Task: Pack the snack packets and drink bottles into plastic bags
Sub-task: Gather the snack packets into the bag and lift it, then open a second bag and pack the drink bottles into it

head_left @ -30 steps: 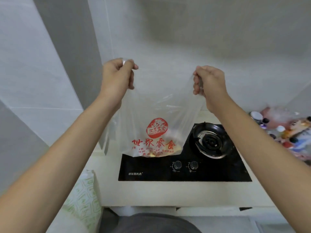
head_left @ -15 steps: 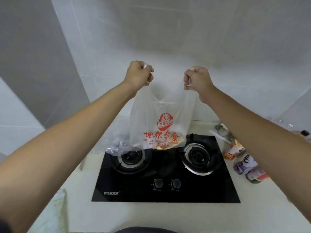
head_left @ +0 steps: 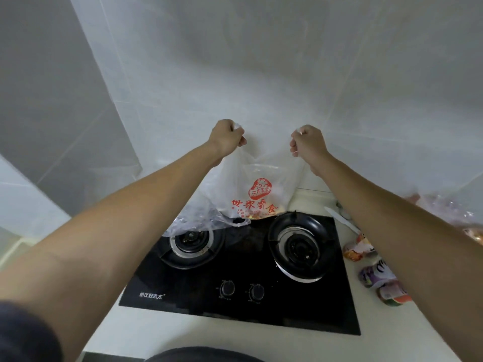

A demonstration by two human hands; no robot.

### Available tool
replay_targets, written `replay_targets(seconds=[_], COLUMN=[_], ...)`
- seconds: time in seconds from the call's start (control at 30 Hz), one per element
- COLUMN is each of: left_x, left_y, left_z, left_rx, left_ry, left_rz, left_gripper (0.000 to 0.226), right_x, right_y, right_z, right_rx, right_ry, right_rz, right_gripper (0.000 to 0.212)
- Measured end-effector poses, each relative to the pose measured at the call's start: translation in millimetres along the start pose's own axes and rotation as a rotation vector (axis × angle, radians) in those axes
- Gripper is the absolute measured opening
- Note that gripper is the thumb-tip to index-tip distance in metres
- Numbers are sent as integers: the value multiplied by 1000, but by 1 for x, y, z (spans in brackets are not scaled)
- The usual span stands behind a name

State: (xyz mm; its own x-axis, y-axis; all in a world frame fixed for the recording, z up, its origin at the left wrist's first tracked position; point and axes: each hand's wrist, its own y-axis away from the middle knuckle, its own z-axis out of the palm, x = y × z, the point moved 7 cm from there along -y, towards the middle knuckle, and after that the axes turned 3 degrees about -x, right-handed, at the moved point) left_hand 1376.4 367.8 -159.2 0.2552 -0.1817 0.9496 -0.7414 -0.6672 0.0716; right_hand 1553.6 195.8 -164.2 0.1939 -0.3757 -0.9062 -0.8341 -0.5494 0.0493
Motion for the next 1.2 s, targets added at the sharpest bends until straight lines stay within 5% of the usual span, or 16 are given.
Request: replay_targets(seconds=[0.1,0.23,0.33,0.67,0.93,1.2], left_x=[-6,-1,1,-19,-89,-197], left_y=[0,10,21,108,217,354], left_z=[1,-3,-6,-60,-140,-243], left_rx=[18,50,57,240,332,429], left_ry=[-18,-129,-151,-702,-938,-940], left_rz=[-19,31,72,195,52,-144], left_gripper=[14,11,9,43,51,57], right_x=[1,-9,-23,-58,-63,-53], right_y=[0,8,21,77,156,275], right_z=[0,-6,-6,59,170,318], right_rx=[-6,9,77,-43,-242,-479], right_ry=[59,533,670,674,699,651], right_rz=[-26,-155,-343,-736,-950,-968], right_gripper=[14,18,22,32,45,46])
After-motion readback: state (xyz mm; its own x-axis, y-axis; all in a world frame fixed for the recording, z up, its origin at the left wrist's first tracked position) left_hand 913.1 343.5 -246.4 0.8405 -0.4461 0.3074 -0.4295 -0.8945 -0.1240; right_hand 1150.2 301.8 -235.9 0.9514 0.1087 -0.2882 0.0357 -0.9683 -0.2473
